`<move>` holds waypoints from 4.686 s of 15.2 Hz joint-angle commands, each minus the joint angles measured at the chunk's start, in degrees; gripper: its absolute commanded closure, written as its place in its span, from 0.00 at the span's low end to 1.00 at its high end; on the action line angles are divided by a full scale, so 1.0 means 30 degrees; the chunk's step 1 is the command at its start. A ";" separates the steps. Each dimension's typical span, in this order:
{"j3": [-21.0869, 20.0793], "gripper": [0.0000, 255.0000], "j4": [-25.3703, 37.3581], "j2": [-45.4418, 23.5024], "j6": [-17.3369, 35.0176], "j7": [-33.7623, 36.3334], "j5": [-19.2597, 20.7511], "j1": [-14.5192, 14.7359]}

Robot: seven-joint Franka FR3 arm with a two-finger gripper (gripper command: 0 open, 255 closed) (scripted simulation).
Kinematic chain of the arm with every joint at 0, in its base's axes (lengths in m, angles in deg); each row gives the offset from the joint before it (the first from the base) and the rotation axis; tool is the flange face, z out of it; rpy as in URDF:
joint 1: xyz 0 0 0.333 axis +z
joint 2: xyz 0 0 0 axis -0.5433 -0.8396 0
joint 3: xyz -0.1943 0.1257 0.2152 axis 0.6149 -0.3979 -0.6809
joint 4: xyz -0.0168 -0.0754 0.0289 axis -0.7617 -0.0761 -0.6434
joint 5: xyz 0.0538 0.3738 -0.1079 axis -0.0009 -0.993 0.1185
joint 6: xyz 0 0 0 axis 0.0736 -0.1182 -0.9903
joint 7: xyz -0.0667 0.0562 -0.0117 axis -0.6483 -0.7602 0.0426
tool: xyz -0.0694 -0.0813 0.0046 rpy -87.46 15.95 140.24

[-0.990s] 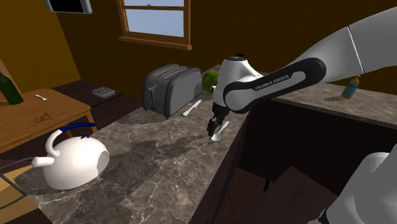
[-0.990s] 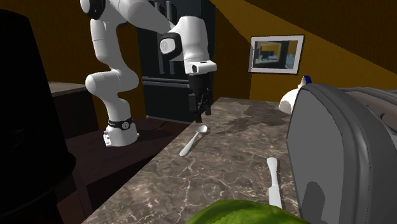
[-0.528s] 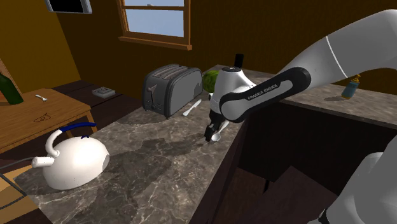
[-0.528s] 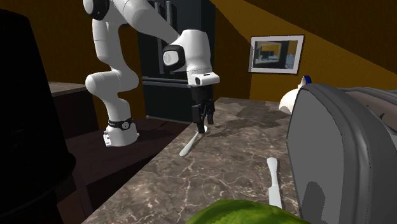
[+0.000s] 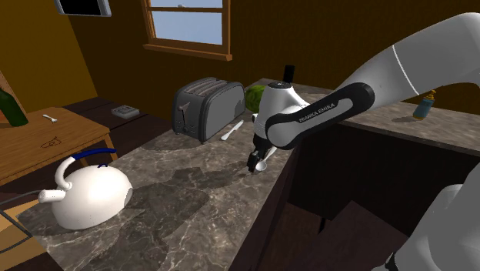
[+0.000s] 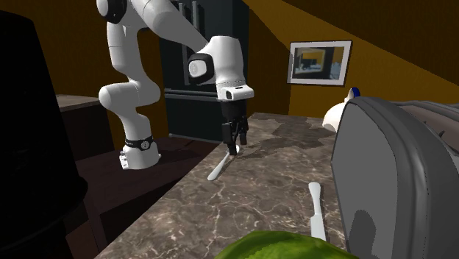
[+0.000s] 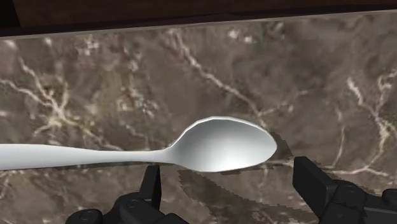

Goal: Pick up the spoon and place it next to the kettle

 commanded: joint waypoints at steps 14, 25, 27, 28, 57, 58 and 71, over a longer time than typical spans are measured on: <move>0.0007 1.00 0.0423 0.0624 -0.1042 -0.0097 -0.0123 0.0005; 0.0052 1.00 0.1927 0.1997 -0.3910 -0.0284 -0.0347 0.0017; 0.0061 1.00 0.2253 0.2191 -0.4429 -0.0308 -0.0373 0.0018; 0.0066 1.00 0.2422 0.2282 -0.4688 -0.0319 -0.0385 0.0018; 0.0163 1.00 0.9079 0.3091 -1.2149 -0.0445 -0.0465 -0.0014; 0.0164 1.00 0.9299 0.3065 -1.2344 -0.0445 -0.0462 -0.0015; -0.3524 1.00 1.1816 0.0898 -1.2881 0.5859 0.0481 0.2433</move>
